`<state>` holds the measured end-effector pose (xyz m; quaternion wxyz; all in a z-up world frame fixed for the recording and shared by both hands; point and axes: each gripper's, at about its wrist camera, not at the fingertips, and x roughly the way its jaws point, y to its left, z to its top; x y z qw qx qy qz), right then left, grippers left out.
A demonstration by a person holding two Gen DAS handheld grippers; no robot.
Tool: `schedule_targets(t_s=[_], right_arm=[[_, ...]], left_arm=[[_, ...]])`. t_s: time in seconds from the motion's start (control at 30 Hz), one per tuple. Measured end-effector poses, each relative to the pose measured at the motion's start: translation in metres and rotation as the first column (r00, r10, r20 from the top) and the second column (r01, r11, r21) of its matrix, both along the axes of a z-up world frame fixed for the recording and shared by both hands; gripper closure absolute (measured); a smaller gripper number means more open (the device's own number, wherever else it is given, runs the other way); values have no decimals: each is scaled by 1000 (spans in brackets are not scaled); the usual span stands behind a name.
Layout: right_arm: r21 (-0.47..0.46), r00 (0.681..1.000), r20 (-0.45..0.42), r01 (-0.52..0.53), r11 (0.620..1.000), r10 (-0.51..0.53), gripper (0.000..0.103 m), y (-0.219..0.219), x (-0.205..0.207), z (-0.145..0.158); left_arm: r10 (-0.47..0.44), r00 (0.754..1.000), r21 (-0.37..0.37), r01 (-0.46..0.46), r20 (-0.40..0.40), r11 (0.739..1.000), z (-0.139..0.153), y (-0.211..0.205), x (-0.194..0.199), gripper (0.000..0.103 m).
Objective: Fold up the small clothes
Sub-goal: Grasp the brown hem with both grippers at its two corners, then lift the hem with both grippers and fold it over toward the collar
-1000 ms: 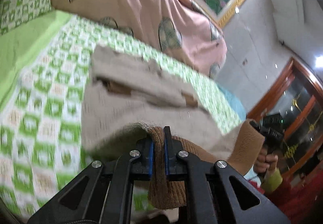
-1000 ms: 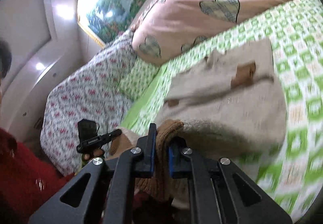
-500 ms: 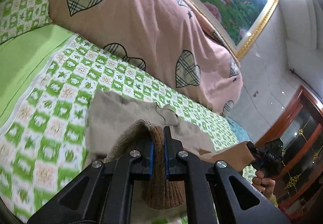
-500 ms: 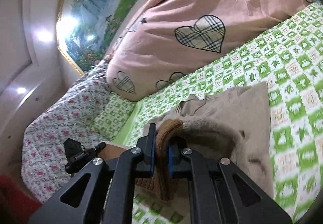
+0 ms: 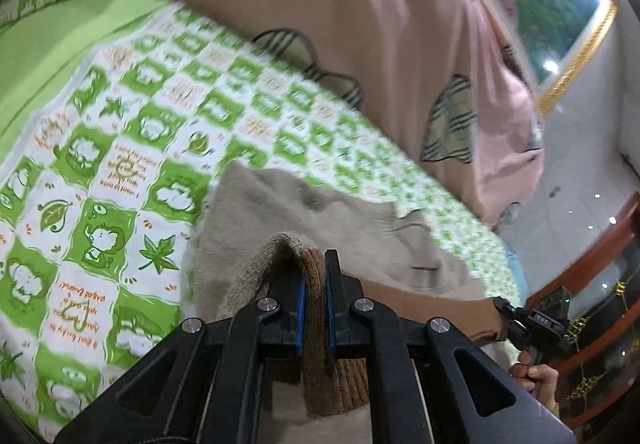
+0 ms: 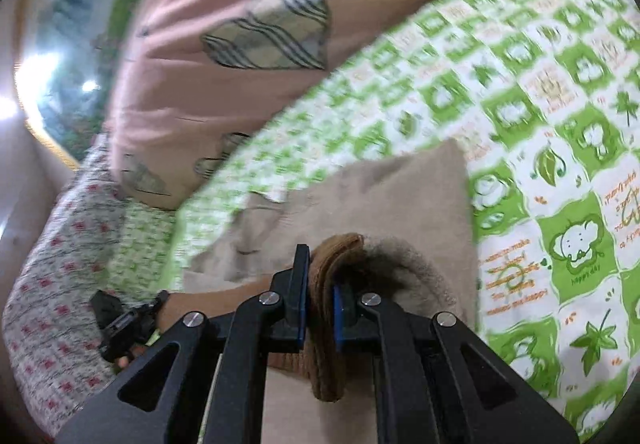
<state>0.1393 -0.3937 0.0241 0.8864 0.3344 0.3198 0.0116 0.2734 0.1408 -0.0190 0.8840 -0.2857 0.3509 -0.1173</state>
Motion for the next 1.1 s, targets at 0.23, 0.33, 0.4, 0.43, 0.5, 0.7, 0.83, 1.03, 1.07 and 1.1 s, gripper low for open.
schedule_targets(t_s=[0.23,0.33,0.4,0.43,0.5,0.7,0.83,1.03,1.07,1.1], right_arm=[[-6,997,-19,74,997,-74,76,-13,-30,13],[-90,996,26,82,993,-80,66,-1,-53,31],[-132,998,66,-4,991,12,66,24,-63,39],[-147,994,65,-82,986,92,66,39,-62,38],[-167,970,0,-239,956,243,66,74,-51,28],[-250,854,-267,-509,824,446,66,138,2,-15],[-315,893,-289,-429,847,345,69,112,35,-14],[-286,988,-155,-31,958,-15,68,21,44,7],[-269,989,-129,39,962,-77,68,7,37,8],[-254,986,-119,86,963,-120,68,-2,33,7]], left_arm=[[1,999,36,0,-33,999,5,-2,-26,86],[-70,997,26,70,9,997,20,-22,-60,83],[-168,986,22,167,21,986,24,-49,-75,75],[-210,978,26,209,14,978,23,-61,-77,74],[-314,949,41,315,-24,948,15,-96,-74,74],[-442,881,129,464,-167,877,-17,-143,-34,77],[-382,911,91,398,-153,913,-14,-106,4,88],[-47,993,94,57,-107,994,-3,-15,42,86],[-11,995,61,17,-97,998,-5,-1,42,86],[13,996,31,-10,-92,999,-7,10,39,86]])
